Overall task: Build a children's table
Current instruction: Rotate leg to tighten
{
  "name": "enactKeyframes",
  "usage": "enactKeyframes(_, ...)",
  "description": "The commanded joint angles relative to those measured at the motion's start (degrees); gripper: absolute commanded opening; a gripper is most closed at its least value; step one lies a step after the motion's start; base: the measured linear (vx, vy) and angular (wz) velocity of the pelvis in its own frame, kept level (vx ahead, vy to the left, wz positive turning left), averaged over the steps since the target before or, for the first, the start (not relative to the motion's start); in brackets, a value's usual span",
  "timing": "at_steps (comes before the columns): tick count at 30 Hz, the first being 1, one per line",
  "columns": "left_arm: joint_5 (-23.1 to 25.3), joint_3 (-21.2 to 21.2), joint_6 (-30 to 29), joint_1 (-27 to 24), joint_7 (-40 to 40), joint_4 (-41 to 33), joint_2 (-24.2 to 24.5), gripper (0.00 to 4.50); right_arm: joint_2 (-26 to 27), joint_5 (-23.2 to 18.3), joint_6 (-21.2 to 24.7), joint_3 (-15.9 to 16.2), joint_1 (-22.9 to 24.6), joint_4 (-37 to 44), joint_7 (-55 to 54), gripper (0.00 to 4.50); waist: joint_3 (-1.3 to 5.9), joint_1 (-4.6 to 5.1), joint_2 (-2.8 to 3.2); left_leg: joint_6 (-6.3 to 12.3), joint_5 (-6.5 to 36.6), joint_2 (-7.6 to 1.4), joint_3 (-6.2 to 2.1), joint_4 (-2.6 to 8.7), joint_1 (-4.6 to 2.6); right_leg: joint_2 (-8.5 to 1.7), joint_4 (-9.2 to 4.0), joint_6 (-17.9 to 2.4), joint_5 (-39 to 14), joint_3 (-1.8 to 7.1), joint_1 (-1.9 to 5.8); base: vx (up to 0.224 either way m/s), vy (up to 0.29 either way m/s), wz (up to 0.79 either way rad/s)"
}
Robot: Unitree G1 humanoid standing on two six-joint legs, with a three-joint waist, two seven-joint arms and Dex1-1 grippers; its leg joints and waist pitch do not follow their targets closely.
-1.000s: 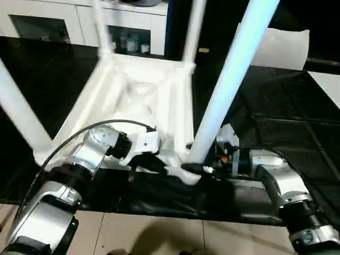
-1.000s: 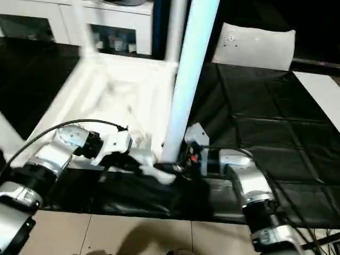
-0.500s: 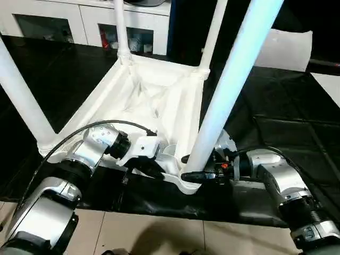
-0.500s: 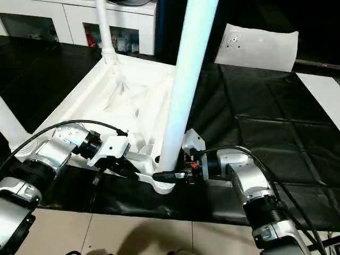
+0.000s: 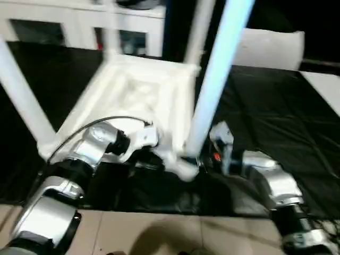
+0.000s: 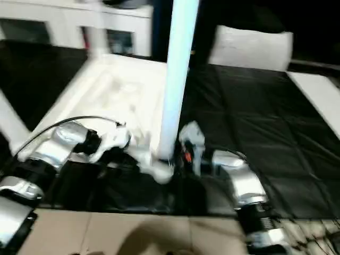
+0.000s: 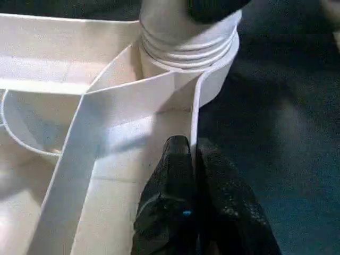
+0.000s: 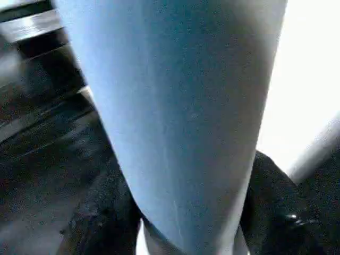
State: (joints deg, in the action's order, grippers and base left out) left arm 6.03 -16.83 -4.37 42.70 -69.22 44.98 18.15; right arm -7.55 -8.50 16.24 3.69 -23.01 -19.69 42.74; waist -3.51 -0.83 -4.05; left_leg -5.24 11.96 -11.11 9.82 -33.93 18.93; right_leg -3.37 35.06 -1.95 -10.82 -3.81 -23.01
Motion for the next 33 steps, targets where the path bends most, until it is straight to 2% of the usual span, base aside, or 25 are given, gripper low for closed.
enactKeyframes(1,-2.3,0.5,-3.2,0.4,5.9,-2.9,-6.1,0.00,5.4,0.6,2.2,3.0,-2.2,-2.8,-6.9,2.02,3.24,-0.40,0.33,-0.66,11.6,-1.66,-1.13,4.37,0.85,-4.94,-6.08,-5.1,-29.4,2.64,2.98,0.000,0.000,0.00)
enactKeyframes(2,-1.9,0.7,-4.2,0.6,7.7,-2.8,-6.8,0.00,6.7,0.9,2.5,2.4,-2.8,-3.8,-9.8,2.02,3.33,-0.06,0.49,-0.17,11.0,-1.69,-0.97,4.19,0.69,-4.90,-6.01,-5.6,-27.7,2.91,2.68,0.000,0.000,0.00)
enactKeyframes(4,-1.0,1.4,-6.3,1.2,12.0,-2.6,-8.4,0.00,9.5,1.9,2.6,1.7,-4.2,-5.9,-15.5,2.01,3.43,0.37,0.29,0.78,10.1,-1.69,-0.80,4.09,0.66,-4.71,-5.78,-7.1,-24.1,3.04,2.64,0.000,0.000,0.00)
enactKeyframes(6,-0.4,2.4,-8.1,1.9,17.6,-2.4,-10.5,0.00,12.5,3.3,1.7,2.3,-5.9,-8.6,-19.8,2.01,3.58,0.63,0.42,0.70,9.1,-1.72,-0.69,3.99,0.65,-4.56,-5.36,-8.4,-20.9,3.10,2.61,0.000,0.000,0.00)
enactKeyframes(7,-0.2,2.6,-8.4,2.0,18.7,-2.5,-11.0,0.00,13.0,3.6,1.6,2.6,-6.2,-9.0,-20.5,2.01,3.61,0.61,0.52,0.98,8.5,-1.70,-0.65,3.97,0.63,-4.55,-5.17,-9.2,-18.9,3.15,2.73,0.000,0.000,0.00)
enactKeyframes(11,1.1,1.7,-9.7,1.3,20.1,-4.3,-11.7,0.00,16.3,2.6,1.1,0.3,-7.5,-9.8,-23.2,2.01,3.71,0.54,0.67,2.08,6.9,-1.80,-0.58,4.05,0.82,-4.57,-4.63,-10.4,-13.4,3.26,3.09,0.000,0.000,0.00)
enactKeyframes(12,1.6,1.3,-10.3,0.7,20.1,-5.5,-11.6,0.00,16.5,2.8,0.4,-0.2,-7.8,-9.7,-23.6,2.53,3.80,0.54,0.75,2.19,6.5,-1.90,-0.55,4.01,0.77,-4.60,-4.48,-10.9,-11.8,3.32,3.16,0.000,0.000,0.00)
enactKeyframes(14,1.8,1.1,-10.4,0.4,19.9,-5.8,-11.1,0.00,15.9,2.4,0.2,-0.7,-7.6,-9.2,-22.9,2.66,3.72,0.60,0.75,2.57,6.3,-1.88,-0.52,4.02,0.83,-4.56,-4.45,-11.4,-10.7,3.30,3.24,0.000,0.000,0.00)
enactKeyframes(18,1.9,0.5,-8.7,-0.4,17.6,-6.4,-9.1,0.00,12.4,1.7,-2.0,-0.4,-5.8,-6.7,-18.5,3.03,3.57,0.51,0.91,2.68,8.0,-1.84,-0.53,4.05,0.75,-4.64,-4.80,-11.1,-13.0,3.32,3.30,0.000,0.000,0.00)
enactKeyframes(19,2.0,0.3,-8.0,-0.5,16.8,-6.3,-8.6,0.00,11.5,1.2,-2.0,-0.3,-5.3,-5.6,-17.2,3.03,3.60,0.50,0.69,3.01,7.8,-1.85,-0.50,4.02,0.86,-4.58,-4.77,-11.0,-12.5,3.34,3.39,0.000,0.000,0.00)
enactKeyframes(20,2.0,0.3,-8.0,-0.5,16.8,-6.3,-8.6,0.00,11.5,1.2,-2.0,-0.3,-5.3,-5.6,-17.2,3.23,3.67,0.41,0.76,3.10,7.4,-1.90,-0.55,4.02,0.82,-4.62,-4.64,-11.1,-11.9,3.34,3.42,0.000,0.000,0.00)
enactKeyframes(24,1.2,-1.2,0.2,-1.5,6.9,-6.5,-4.3,0.00,3.2,-0.5,-2.0,0.1,-1.4,1.1,-5.2,3.61,3.83,0.09,0.75,5.28,4.0,-2.06,-0.44,3.82,0.94,-4.61,-3.88,-12.8,-4.6,3.46,3.69,0.000,0.000,0.00)
enactKeyframes(26,1.1,-1.6,1.7,-1.6,5.0,-6.4,-3.2,0.00,1.2,-0.7,-2.6,0.1,-1.1,1.5,-3.1,3.66,3.93,0.11,0.79,5.89,3.6,-2.09,-0.38,3.74,0.86,-4.64,-3.57,-13.9,-2.4,3.44,3.66,0.000,0.000,0.00)
enactKeyframes(29,0.3,-2.7,6.3,-1.9,-1.4,-6.1,-0.7,0.00,-3.3,-1.7,-3.2,0.1,-0.5,2.6,3.3,3.97,3.73,-0.09,0.74,5.91,5.0,-2.11,-0.33,3.74,0.87,-4.67,-3.90,-13.9,-4.8,3.41,3.75,0.000,0.000,0.00)
enactKeyframes(30,-0.9,-2.4,6.8,-2.0,-4.1,-6.0,-0.1,0.00,-5.1,-2.6,-3.0,0.5,-0.2,3.2,7.0,3.97,3.65,-0.23,0.91,5.73,5.3,-2.24,-0.29,3.75,0.71,-4.70,-3.92,-14.0,-5.3,3.43,3.45,0.000,0.000,0.00)
enactKeyframes(33,-2.7,-2.4,8.5,-1.7,-9.8,-5.2,1.3,0.00,-9.7,-5.5,-1.6,2.2,1.1,5.7,16.8,3.97,3.53,-1.42,0.86,5.82,5.7,-2.40,-0.14,3.77,0.32,-4.64,-3.92,-14.0,-5.5,3.44,3.36,0.000,0.000,0.00)
